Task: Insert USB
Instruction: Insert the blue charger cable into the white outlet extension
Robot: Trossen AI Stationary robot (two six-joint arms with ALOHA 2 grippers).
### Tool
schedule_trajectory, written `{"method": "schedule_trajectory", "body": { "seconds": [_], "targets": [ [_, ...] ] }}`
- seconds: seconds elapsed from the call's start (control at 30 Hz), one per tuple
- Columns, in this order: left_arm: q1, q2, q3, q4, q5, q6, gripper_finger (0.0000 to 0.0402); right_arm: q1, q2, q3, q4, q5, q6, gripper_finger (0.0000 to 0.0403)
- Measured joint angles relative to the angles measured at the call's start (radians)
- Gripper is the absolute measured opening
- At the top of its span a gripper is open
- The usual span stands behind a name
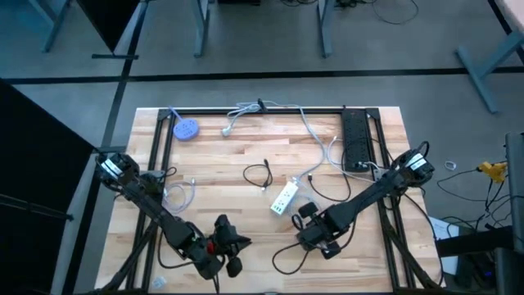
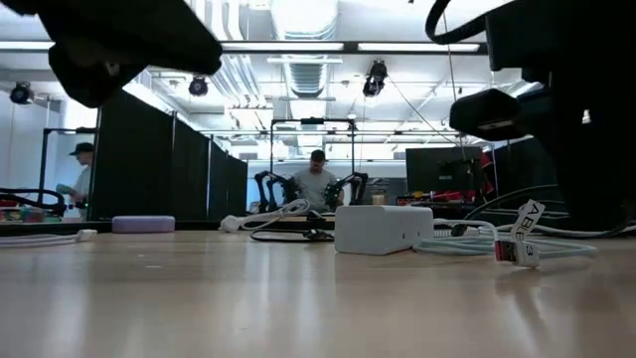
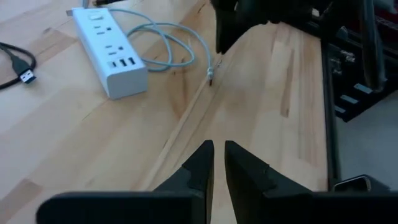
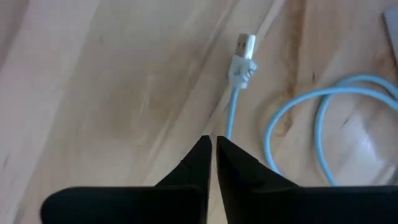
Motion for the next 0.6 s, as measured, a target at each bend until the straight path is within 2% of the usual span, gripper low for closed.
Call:
{"method": "schedule_trajectory", "body": {
  "seconds": [0.2, 0.33, 0.47, 0.6],
  "targets": [
    [0.000, 0.000, -0.003, -0.007, 0.001, -0.016, 0.0026, -0.004, 0.008, -0.005, 0.001, 0.004, -0.015, 0.0072],
    [0.000, 0.000, -0.004, -0.010, 0.001, -0.011, 0.0026, -0.019, 0.024, -0.005, 0.005, 0.025, -0.014, 0.0095],
    [0.000, 0.000, -0.008, -0.027, 0.001, -0.009, 0.0026, -0.033, 0.053, -0.015, 0.013, 0.017, -0.034, 0.0100],
    [0.000, 0.000, -0.012, -0.028, 0.001, -0.012, 0.0026, -0.037, 0.082, -0.010, 0.015, -0.019, -0.048, 0.0080]
  ]
}}
